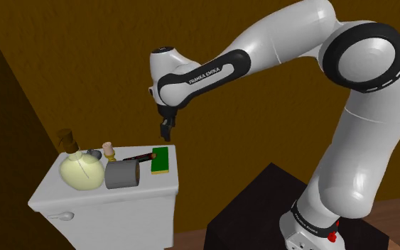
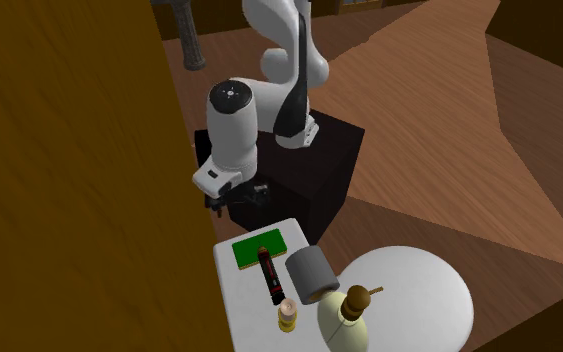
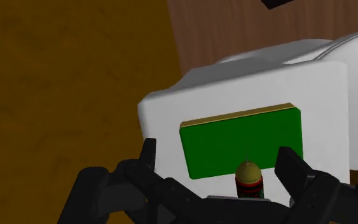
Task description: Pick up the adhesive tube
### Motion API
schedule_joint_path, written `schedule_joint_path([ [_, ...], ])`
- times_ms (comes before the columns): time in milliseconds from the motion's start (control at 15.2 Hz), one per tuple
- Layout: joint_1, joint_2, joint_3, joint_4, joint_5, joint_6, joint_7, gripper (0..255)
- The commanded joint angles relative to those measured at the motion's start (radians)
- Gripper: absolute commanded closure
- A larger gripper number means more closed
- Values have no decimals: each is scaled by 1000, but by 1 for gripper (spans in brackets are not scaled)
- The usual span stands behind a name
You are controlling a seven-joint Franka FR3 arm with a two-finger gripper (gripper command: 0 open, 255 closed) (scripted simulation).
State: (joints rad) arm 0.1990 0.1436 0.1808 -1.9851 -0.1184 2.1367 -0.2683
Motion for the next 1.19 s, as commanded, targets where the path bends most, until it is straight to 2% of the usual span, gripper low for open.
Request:
schedule_joint_path([
  [0, 19, 57, 16, 47, -20, 14, -17, 0],
  [528, 104, 290, 62, 258, -109, 42, -92, 0],
  [1122, 113, 347, 51, 234, -133, 120, -76, 0],
])
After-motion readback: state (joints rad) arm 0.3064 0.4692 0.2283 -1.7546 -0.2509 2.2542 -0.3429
